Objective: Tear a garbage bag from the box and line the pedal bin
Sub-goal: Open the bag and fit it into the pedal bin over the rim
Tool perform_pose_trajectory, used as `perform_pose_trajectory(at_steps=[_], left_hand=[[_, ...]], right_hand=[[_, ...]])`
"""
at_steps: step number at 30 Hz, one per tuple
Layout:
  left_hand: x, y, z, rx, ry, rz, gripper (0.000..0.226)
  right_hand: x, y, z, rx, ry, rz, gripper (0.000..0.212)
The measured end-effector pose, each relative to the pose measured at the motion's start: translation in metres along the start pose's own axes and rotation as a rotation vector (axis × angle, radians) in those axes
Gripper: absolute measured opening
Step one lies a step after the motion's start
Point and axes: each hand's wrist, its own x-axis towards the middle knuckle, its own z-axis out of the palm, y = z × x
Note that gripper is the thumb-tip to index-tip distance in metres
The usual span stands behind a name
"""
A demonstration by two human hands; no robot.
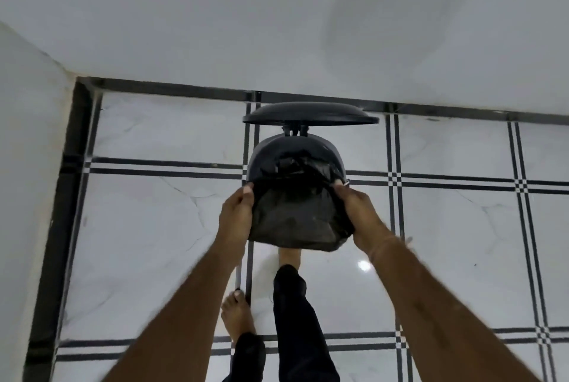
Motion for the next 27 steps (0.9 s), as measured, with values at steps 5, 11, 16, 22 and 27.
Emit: perform_pose_trajectory(at_steps=[5, 11, 16, 22, 27], left_hand=[[0.069, -0.024, 0.041, 0.558, -0.022, 0.348, 0.055], [0.116, -0.056, 0.059, 0.897, -0.001, 0.562, 0.083], [0.124, -0.066, 0.035, 0.782, 0.153, 0.591, 0.085], [0.116, -0.088, 0.027, 0.540, 0.146, 0.502, 0.069], [0.120, -0.051, 0.039, 0.847, 0.464, 0.662, 0.063]], right_hand=[[0.090, 0.013, 0.019, -0.383, -0.006, -0.153, 0.054], [0.142, 0.031, 0.020, -0.381, 0.040, -0.239, 0.079], [0.138, 0.039, 0.008, -0.306, 0.153, -0.421, 0.042], [0.134, 0.052, -0.002, -0.015, 0.106, -0.403, 0.034], [0.129, 0.044, -0.007, 0.075, -0.003, -0.410, 0.037]])
